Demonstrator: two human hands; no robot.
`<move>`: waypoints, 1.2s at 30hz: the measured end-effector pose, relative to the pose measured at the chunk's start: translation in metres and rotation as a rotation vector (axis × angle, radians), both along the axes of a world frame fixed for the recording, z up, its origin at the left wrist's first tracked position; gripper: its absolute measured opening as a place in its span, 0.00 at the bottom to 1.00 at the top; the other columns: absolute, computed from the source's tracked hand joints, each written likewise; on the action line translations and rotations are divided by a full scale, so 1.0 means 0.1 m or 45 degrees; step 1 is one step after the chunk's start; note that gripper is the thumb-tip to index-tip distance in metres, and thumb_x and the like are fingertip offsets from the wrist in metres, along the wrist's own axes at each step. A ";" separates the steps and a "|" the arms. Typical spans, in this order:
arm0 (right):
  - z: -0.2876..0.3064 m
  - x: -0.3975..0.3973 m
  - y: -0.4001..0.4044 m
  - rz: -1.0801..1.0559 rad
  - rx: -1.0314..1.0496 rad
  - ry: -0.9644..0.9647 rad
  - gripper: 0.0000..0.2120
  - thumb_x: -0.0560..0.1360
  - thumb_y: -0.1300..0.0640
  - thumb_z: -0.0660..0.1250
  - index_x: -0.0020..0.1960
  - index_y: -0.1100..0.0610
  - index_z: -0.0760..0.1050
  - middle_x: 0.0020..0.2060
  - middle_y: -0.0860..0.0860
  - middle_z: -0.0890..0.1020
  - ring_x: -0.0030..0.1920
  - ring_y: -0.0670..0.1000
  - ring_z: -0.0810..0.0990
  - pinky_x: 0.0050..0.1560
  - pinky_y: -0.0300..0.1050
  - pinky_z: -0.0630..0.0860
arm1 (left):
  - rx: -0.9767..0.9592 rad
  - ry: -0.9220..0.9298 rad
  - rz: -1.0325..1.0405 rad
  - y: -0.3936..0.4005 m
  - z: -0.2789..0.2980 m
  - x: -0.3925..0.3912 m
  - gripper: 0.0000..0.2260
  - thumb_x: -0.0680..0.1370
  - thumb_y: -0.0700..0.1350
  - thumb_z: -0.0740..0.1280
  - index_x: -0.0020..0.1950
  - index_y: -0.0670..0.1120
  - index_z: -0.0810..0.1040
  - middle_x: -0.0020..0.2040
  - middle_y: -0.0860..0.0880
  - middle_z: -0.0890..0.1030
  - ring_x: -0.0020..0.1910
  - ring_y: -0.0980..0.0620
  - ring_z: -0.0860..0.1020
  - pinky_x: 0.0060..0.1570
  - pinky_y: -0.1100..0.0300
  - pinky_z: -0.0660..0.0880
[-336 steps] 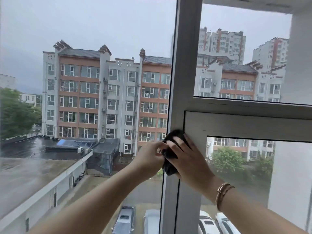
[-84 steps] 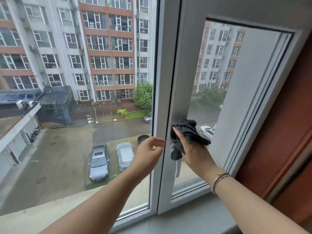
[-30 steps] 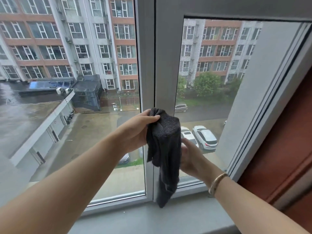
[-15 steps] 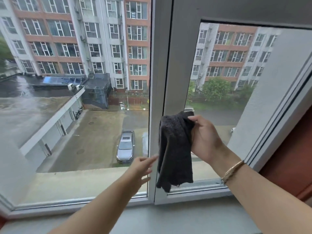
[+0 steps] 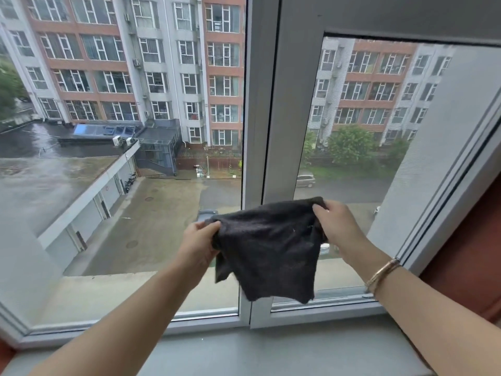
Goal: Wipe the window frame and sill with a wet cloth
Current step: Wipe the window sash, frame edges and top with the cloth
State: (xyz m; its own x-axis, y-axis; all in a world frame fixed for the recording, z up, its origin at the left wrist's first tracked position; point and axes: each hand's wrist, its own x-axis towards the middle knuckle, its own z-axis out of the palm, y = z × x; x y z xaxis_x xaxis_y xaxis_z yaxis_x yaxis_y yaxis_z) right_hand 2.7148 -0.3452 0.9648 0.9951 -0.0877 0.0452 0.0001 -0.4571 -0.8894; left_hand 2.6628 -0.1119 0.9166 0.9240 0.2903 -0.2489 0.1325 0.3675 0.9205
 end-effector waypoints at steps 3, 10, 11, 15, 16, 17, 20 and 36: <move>-0.04 0.00 -0.12 -0.078 -0.253 -0.033 0.13 0.78 0.59 0.61 0.62 0.57 0.64 0.47 0.56 0.77 0.50 0.59 0.78 0.51 0.54 0.76 | 0.465 0.029 -0.017 0.10 0.00 0.00 0.23 0.75 0.40 0.69 0.65 0.50 0.62 0.52 0.44 0.73 0.45 0.50 0.75 0.44 0.56 0.73; -0.14 -0.13 -0.14 0.599 -0.445 0.176 0.19 0.71 0.57 0.71 0.60 0.50 0.72 0.57 0.53 0.73 0.50 0.50 0.76 0.44 0.35 0.75 | 1.526 0.153 -0.762 0.10 0.15 0.03 0.24 0.66 0.40 0.74 0.60 0.51 0.75 0.55 0.48 0.72 0.53 0.49 0.75 0.52 0.60 0.75; -0.16 -0.13 -0.16 0.686 -0.637 0.227 0.21 0.68 0.53 0.74 0.59 0.51 0.72 0.57 0.52 0.69 0.50 0.50 0.76 0.45 0.38 0.77 | 1.797 0.112 -0.687 0.08 0.15 0.04 0.18 0.67 0.42 0.74 0.56 0.48 0.78 0.52 0.48 0.71 0.52 0.49 0.73 0.49 0.62 0.72; -0.27 -0.09 -0.20 0.692 -1.112 0.127 0.13 0.67 0.43 0.73 0.40 0.51 0.77 0.41 0.49 0.72 0.47 0.51 0.75 0.45 0.43 0.73 | 1.920 0.012 -0.545 0.06 0.17 0.09 0.08 0.74 0.52 0.69 0.39 0.49 0.78 0.53 0.48 0.71 0.55 0.49 0.71 0.56 0.56 0.70; -0.30 -0.06 -0.23 0.623 -1.115 0.068 0.11 0.69 0.44 0.71 0.35 0.49 0.76 0.41 0.50 0.73 0.52 0.53 0.73 0.50 0.44 0.72 | 1.870 -0.003 -0.593 0.06 0.18 0.10 0.11 0.74 0.53 0.68 0.35 0.49 0.76 0.54 0.50 0.74 0.55 0.51 0.73 0.56 0.55 0.71; -0.34 -0.04 -0.24 0.548 -1.085 0.027 0.11 0.69 0.44 0.69 0.32 0.48 0.75 0.44 0.52 0.73 0.58 0.55 0.70 0.56 0.47 0.70 | 1.827 -0.019 -0.640 0.03 0.21 0.11 0.13 0.73 0.53 0.67 0.32 0.48 0.75 0.50 0.50 0.77 0.50 0.52 0.75 0.51 0.55 0.73; -0.36 0.01 -0.23 0.394 -0.779 0.045 0.10 0.70 0.50 0.67 0.33 0.53 0.77 0.45 0.50 0.74 0.53 0.52 0.74 0.54 0.47 0.73 | 1.622 0.008 -0.582 -0.16 0.24 0.14 0.17 0.74 0.51 0.63 0.29 0.43 0.70 0.27 0.49 0.70 0.29 0.51 0.69 0.31 0.59 0.64; -0.74 0.24 0.04 0.665 -0.461 -0.839 0.23 0.70 0.69 0.56 0.63 0.60 0.74 0.57 0.53 0.77 0.61 0.50 0.71 0.66 0.44 0.67 | 0.771 -0.090 -0.690 -0.53 0.30 0.66 0.23 0.73 0.26 0.59 0.67 0.41 0.71 0.58 0.42 0.79 0.55 0.49 0.78 0.55 0.59 0.76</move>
